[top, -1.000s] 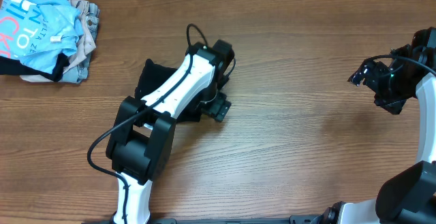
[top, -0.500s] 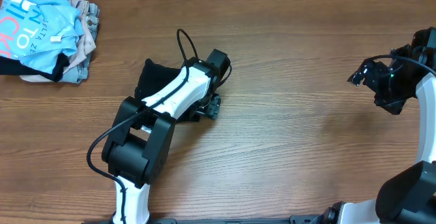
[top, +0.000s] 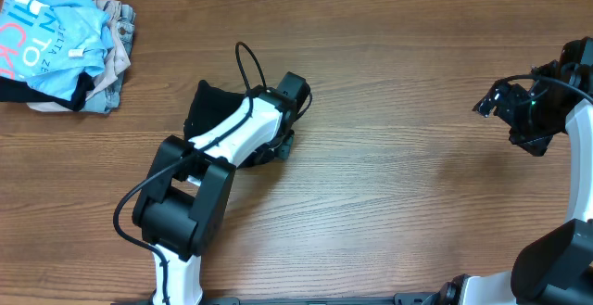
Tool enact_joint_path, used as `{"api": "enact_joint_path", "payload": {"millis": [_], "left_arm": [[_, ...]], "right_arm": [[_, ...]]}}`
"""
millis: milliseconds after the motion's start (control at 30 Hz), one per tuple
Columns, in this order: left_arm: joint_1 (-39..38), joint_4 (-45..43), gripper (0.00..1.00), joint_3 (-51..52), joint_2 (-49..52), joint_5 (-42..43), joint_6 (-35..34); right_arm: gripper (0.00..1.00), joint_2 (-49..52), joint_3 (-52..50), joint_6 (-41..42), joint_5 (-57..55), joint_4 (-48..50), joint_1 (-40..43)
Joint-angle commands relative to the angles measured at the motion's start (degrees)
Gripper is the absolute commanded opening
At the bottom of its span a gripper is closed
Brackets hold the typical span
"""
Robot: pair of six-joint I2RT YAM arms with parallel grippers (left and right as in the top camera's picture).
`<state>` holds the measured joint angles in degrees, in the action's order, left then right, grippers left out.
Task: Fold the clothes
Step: 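Carry the folded black shirt left onto the clothes pile with the left gripper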
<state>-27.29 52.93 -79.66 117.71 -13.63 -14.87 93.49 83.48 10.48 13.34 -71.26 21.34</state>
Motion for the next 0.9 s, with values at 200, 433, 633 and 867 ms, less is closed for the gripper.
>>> {"api": "enact_joint_path", "payload": {"millis": [200,433,633,867], "left_arm": [[11.26,20.92,0.04,-25.38,1.88,2.75,11.37],[17.29,31.32,0.04,-47.47,-0.7,8.37,23.08],[24.98,32.79,0.04,-60.17,-1.38,10.69,29.29],[36.28,27.63,0.04,-67.95,-1.38,10.27,29.27]], "right_arm": [[0.96,-0.81,1.7,-0.28,0.44,0.2,0.15],[0.96,-0.81,1.7,-0.28,0.48,0.22,0.15],[0.96,-0.81,1.7,-0.28,0.48,0.2,0.15],[0.96,-0.81,1.7,-0.28,0.92,0.22,0.15]]}}
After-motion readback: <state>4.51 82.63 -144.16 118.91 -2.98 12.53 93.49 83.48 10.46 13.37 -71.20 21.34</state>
